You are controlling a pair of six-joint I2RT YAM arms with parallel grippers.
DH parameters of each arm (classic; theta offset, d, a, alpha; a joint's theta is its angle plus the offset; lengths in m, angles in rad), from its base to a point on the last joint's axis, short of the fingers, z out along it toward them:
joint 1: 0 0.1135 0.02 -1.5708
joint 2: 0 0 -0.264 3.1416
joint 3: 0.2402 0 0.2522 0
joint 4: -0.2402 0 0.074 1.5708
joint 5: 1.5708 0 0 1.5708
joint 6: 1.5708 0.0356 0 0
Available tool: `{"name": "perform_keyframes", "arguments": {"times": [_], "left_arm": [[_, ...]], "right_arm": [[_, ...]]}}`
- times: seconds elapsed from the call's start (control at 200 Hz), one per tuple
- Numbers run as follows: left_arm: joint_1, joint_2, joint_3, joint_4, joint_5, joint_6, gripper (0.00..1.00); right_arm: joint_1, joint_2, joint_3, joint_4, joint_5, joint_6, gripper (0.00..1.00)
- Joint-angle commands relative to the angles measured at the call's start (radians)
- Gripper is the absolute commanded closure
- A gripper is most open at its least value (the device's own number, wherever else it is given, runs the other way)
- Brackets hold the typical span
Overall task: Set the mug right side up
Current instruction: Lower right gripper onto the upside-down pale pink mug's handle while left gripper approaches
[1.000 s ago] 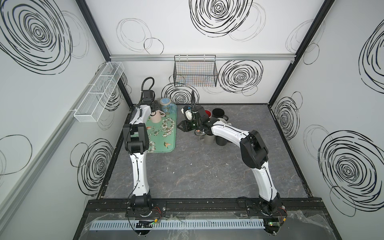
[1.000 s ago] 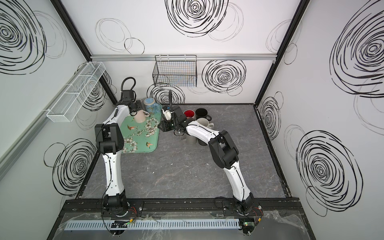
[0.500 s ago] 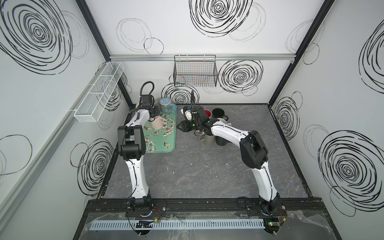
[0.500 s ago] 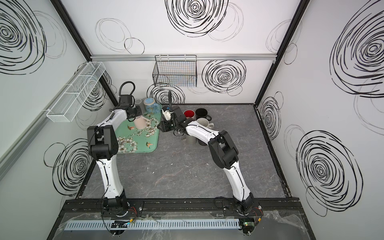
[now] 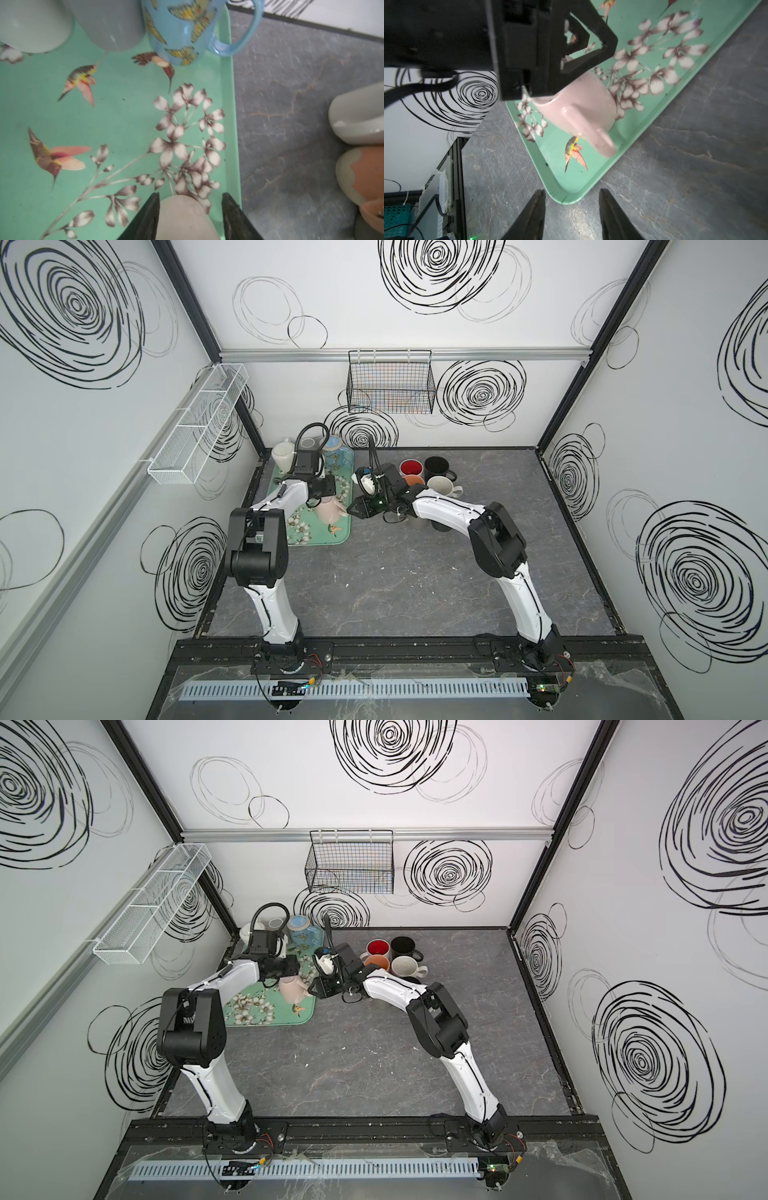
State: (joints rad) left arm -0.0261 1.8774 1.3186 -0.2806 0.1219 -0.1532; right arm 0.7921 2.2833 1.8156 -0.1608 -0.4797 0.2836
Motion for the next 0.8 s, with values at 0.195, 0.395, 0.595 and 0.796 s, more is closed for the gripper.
{"name": "perform_keyframes", "arguments": {"times": [0.195, 0.395, 0.595, 0.796], "left_arm": [[-0.003, -0.106, -0.011, -0.118, 0.044, 0.073, 0.4], [0.025, -0.184, -0.008, -0.154, 0.032, 0.035, 0.37], [0.101, -0.301, -0.145, -0.094, 0.051, -0.065, 0.36], [0.148, -0.427, -0.29, -0.033, 0.053, -0.105, 0.36]], "right_arm": [[0.02, 0.028, 0.022, -0.044, 0.037, -0.148, 0.52], [0.063, 0.054, 0.098, -0.129, 0.121, -0.183, 0.51], [0.136, 0.002, 0.073, -0.155, 0.294, -0.134, 0.48], [0.182, -0.018, 0.088, -0.162, 0.366, -0.131, 0.47]]}}
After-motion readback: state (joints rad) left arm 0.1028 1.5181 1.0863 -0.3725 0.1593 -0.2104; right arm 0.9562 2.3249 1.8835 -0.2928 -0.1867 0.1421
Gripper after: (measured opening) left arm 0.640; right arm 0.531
